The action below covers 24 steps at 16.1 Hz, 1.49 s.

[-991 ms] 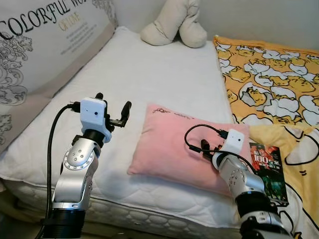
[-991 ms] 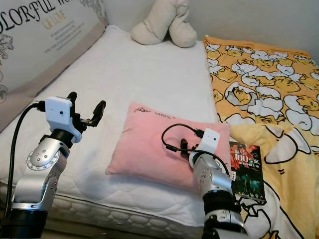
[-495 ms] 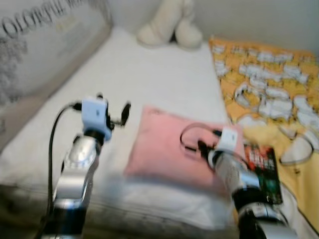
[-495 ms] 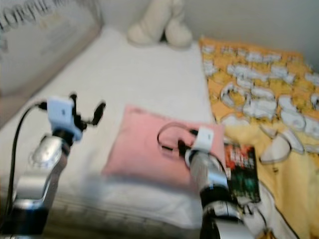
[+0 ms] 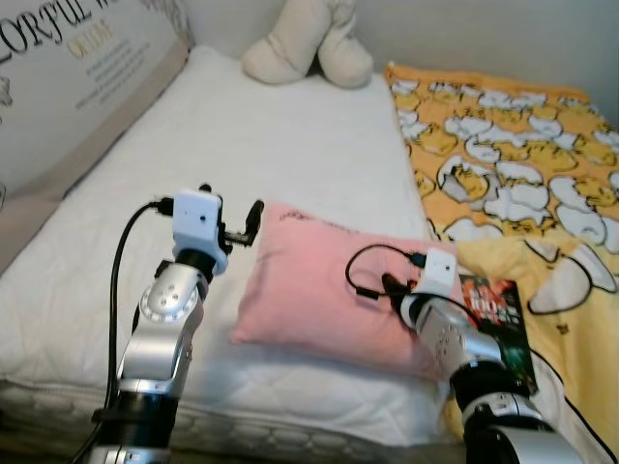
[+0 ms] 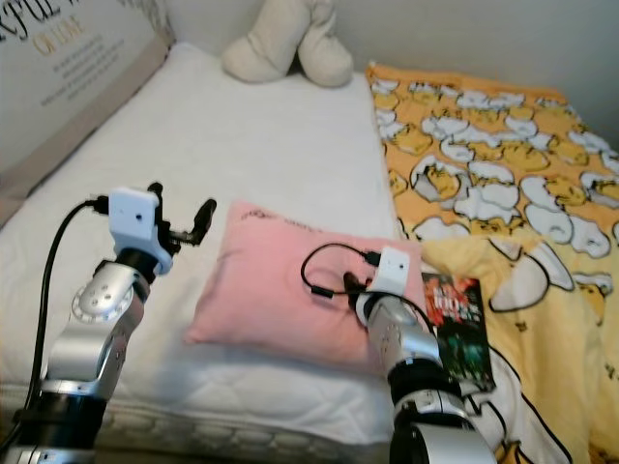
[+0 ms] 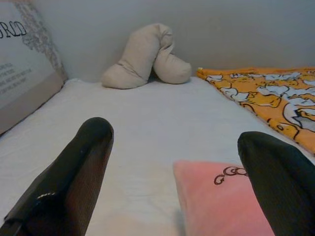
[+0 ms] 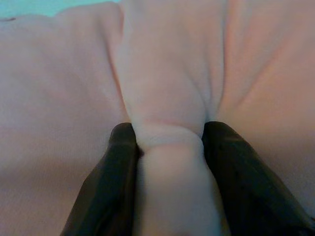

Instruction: Clean up the room

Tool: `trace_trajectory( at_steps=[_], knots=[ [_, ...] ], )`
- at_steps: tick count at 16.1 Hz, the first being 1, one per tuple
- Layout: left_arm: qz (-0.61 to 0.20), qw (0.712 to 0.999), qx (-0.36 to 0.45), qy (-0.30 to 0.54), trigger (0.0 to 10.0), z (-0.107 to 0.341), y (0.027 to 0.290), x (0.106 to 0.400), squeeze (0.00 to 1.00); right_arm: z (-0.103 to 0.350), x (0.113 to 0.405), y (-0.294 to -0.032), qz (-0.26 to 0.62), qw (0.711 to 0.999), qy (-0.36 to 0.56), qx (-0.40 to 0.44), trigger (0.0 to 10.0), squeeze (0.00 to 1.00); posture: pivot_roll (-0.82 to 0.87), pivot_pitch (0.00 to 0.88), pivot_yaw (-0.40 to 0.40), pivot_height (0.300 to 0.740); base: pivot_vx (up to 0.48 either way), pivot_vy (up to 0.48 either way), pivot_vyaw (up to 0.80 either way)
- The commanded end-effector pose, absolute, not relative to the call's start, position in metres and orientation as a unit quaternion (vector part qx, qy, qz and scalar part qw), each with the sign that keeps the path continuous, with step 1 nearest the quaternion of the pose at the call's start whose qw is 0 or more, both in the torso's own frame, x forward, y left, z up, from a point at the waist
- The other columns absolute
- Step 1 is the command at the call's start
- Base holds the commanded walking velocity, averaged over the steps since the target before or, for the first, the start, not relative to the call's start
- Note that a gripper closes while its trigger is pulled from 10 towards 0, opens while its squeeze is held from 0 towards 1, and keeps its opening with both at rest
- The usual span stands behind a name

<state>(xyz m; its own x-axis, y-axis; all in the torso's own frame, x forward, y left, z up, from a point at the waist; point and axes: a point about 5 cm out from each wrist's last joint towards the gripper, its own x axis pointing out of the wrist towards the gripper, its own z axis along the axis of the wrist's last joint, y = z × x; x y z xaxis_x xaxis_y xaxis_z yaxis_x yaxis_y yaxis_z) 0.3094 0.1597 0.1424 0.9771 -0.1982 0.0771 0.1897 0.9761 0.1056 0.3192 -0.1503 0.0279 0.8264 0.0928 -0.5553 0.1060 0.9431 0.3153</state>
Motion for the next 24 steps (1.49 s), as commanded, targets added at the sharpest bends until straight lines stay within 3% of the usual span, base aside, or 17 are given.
trace_trajectory(
  at_steps=[1, 3, 7, 10, 13, 14, 15, 16, 17, 20, 24],
  knots=[
    [-0.106, 0.992, 0.054, -0.048, 10.0, 0.144, 0.155, 0.312, 0.0, 0.013, 0.308, -0.154, -0.008, 0.929, 0.334, 0.16, 0.0, 0.0, 0.13, 0.0, -0.055, 0.74, 0.0, 0.0, 0.0],
    [-0.107, 0.992, 0.055, -0.048, 10.0, 0.143, 0.156, 0.314, 0.0, 0.027, 0.319, -0.164, 0.005, 0.943, 0.307, 0.125, 0.0, 0.0, 0.14, 0.0, -0.067, 0.74, 0.0, 0.0, 0.0],
    [-0.074, 0.989, 0.053, -0.119, 10.0, 0.167, 0.167, 0.311, 0.0, 0.107, 0.367, -0.205, 0.069, 0.978, 0.189, -0.048, 0.0, 0.0, 0.15, 0.0, -0.115, 0.74, 0.0, 0.0, 0.0],
    [-0.07, 0.988, 0.05, -0.13, 10.0, 0.171, 0.163, 0.311, 0.0, 0.179, 0.395, -0.208, 0.151, 0.968, 0.11, -0.165, 0.0, 0.0, 0.17, 0.0, -0.151, 0.74, 0.0, 0.0, 0.0],
    [-0.054, 0.989, 0.044, -0.129, 10.0, 0.166, 0.162, 0.308, 0.0, 0.204, 0.406, -0.202, 0.136, 0.972, 0.089, -0.167, 0.0, 0.0, 0.2, 0.0, -0.201, 0.74, 0.0, 0.0, 0.0],
    [-0.063, 0.988, 0.052, -0.13, 10.0, 0.165, 0.157, 0.305, 0.0, 0.188, 0.404, -0.195, 0.103, 0.984, 0.093, -0.109, 10.0, 0.0, 0.21, 0.0, -0.2, 0.74, 0.0, 0.0, 0.0],
    [-0.072, 0.987, 0.059, -0.131, 10.0, 0.165, 0.154, 0.304, 0.0, 0.179, 0.403, -0.191, 0.093, 0.988, 0.096, -0.079, 10.0, 0.0, 0.2, 0.0, -0.198, 0.74, 0.0, 0.0, 0.0],
    [-0.118, 0.983, 0.062, -0.126, 10.0, 0.162, 0.139, 0.3, 0.0, 0.144, 0.389, -0.172, 0.086, 0.992, 0.091, 0.01, 10.0, 1.0, 0.19, 0.0, -0.181, 0.74, 0.0, 0.0, 0.0],
    [-0.145, 0.98, 0.059, -0.123, 10.0, 0.16, 0.131, 0.297, 0.0, 0.127, 0.377, -0.161, 0.086, 0.992, 0.083, 0.039, 10.0, 1.0, 0.18, 0.0, -0.17, 0.74, 0.0, 0.0, 0.0],
    [-0.2, 0.971, 0.043, -0.12, 10.0, 0.159, 0.124, 0.288, 0.0, 0.099, 0.341, -0.14, 0.104, 0.993, 0.044, 0.019, 10.0, 1.0, 0.14, 0.0, -0.137, 0.74, 0.0, 0.0, 0.0],
    [-0.302, 0.947, 0.051, -0.095, 10.0, 0.168, 0.138, 0.268, 0.0, 0.092, 0.311, -0.163, 0.02, 0.996, -0.002, 0.081, 10.0, 1.0, 0.11, 0.0, -0.1, 0.74, 0.0, 0.0, 0.0]
  ],
)
